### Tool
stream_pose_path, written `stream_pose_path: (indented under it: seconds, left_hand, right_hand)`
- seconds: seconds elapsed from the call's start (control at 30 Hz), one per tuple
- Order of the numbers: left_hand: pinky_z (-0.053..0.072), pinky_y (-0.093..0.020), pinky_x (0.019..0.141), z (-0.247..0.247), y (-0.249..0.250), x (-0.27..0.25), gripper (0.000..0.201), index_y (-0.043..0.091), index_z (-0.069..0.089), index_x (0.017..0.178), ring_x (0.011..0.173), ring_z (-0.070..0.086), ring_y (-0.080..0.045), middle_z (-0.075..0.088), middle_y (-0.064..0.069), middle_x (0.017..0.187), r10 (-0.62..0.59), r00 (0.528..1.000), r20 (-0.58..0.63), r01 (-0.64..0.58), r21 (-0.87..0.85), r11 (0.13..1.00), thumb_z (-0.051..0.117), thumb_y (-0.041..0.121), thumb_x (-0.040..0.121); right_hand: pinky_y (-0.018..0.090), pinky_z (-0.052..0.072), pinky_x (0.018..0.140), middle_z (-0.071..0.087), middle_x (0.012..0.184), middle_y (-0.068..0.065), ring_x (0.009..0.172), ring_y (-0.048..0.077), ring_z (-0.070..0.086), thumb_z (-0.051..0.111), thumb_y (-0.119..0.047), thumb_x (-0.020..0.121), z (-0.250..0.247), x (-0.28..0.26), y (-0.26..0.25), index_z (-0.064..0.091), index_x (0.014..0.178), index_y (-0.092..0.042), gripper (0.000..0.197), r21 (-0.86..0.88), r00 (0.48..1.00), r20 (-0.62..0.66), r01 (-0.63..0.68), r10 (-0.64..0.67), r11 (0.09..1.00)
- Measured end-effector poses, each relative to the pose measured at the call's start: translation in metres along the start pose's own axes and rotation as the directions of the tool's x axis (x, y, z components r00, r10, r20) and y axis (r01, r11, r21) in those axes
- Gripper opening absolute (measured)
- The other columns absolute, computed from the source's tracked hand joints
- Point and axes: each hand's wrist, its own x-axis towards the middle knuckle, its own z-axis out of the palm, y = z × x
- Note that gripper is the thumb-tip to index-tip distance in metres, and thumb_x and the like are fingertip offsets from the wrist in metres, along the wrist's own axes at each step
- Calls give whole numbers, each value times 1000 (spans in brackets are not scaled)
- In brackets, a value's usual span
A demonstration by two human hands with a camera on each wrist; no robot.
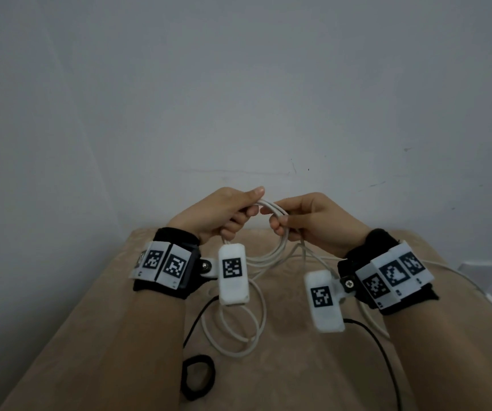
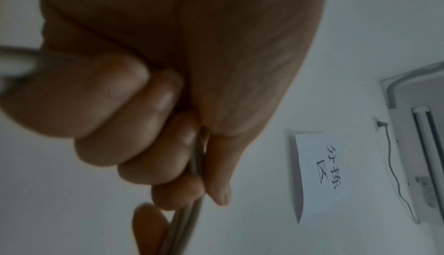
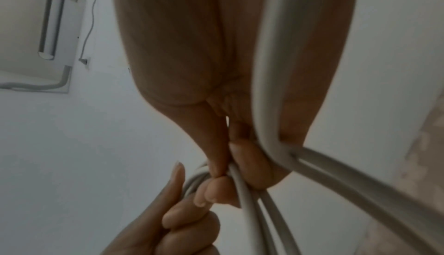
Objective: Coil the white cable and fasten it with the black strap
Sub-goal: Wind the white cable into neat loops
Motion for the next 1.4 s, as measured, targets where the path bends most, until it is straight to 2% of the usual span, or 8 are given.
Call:
stream_pose_path:
  seconds: [0.3, 0.47, 0.73, 0.83, 0.93, 1.07, 1.27, 1.4]
  left_hand:
    - [12, -14, 35, -1, 2, 6, 45, 21, 34, 59, 37, 14, -4, 21, 9, 50, 123, 974, -190, -169, -249, 954, 46, 41, 98]
    - [13, -13, 32, -4, 5, 5, 43, 21, 34, 61, 35, 14, -2, 21, 11, 47, 142, 957, -253, -225, -341, 913, 46, 39, 99]
    - [11, -15, 32, -6, 3, 4, 41, 21, 34, 63, 35, 14, -2, 21, 11, 47, 122, 937, -328, -263, -429, 864, 46, 38, 99]
    - [12, -15, 31, -8, 2, 6, 41, 21, 35, 63, 34, 15, -2, 22, 11, 47, 97, 915, -392, -288, -462, 839, 47, 38, 99]
    - [11, -16, 32, -6, 3, 7, 41, 20, 35, 63, 34, 15, -3, 22, 11, 46, 75, 888, -454, -318, -487, 814, 47, 37, 99]
    - [13, -15, 32, 1, 4, 10, 42, 19, 36, 63, 33, 15, -3, 23, 11, 44, 79, 854, -514, -363, -480, 798, 46, 36, 100]
    - [13, -15, 32, 12, 3, 15, 41, 19, 36, 64, 33, 14, -3, 22, 11, 43, 71, 850, -522, -383, -519, 764, 45, 36, 100]
    - [12, -15, 31, 18, 5, 17, 42, 19, 35, 64, 31, 15, -3, 22, 11, 42, 67, 870, -489, -384, -587, 713, 44, 36, 101]
  right_hand:
    - [19, 36, 46, 71, 97, 20, 83, 22, 69, 48, -9, 96, 3, -4, -8, 57, 123, -3, 29, 298, 990, -129, 85, -48, 951]
    - [23, 50, 56, 66, 110, 30, 98, 36, 68, 48, -9, 93, 0, -6, -11, 54, 124, 3, 34, 425, 991, -122, 101, -54, 899]
    - [22, 54, 69, 73, 95, 10, 82, 15, 70, 66, 5, 82, -12, -2, -3, 66, 107, -5, 27, 0, 948, -294, 126, -121, 992]
    - [19, 53, 77, 72, 92, 3, 82, 9, 68, 70, -1, 81, -18, -3, -10, 69, 94, -16, 20, -305, 848, -445, 158, -287, 939]
    - [19, 51, 62, 70, 73, 0, 63, 8, 62, 67, -10, 86, -13, -9, -26, 71, 84, -15, 6, -294, 770, -502, 276, -393, 915]
    - [16, 38, 44, 63, 50, 1, 40, 8, 48, 64, -29, 89, 0, -14, -34, 71, 65, -10, 31, -423, 867, -403, 107, -293, 900]
    - [27, 42, 58, 64, 60, -11, 57, 10, 57, 55, -58, 86, 3, -9, -19, 70, 61, -23, 45, -778, 914, -399, -297, -72, 554]
    - [21, 45, 54, 72, 75, -6, 62, 7, 61, 61, -40, 89, 8, 0, -3, 71, 81, -19, 25, -644, 934, -357, -259, 17, 720]
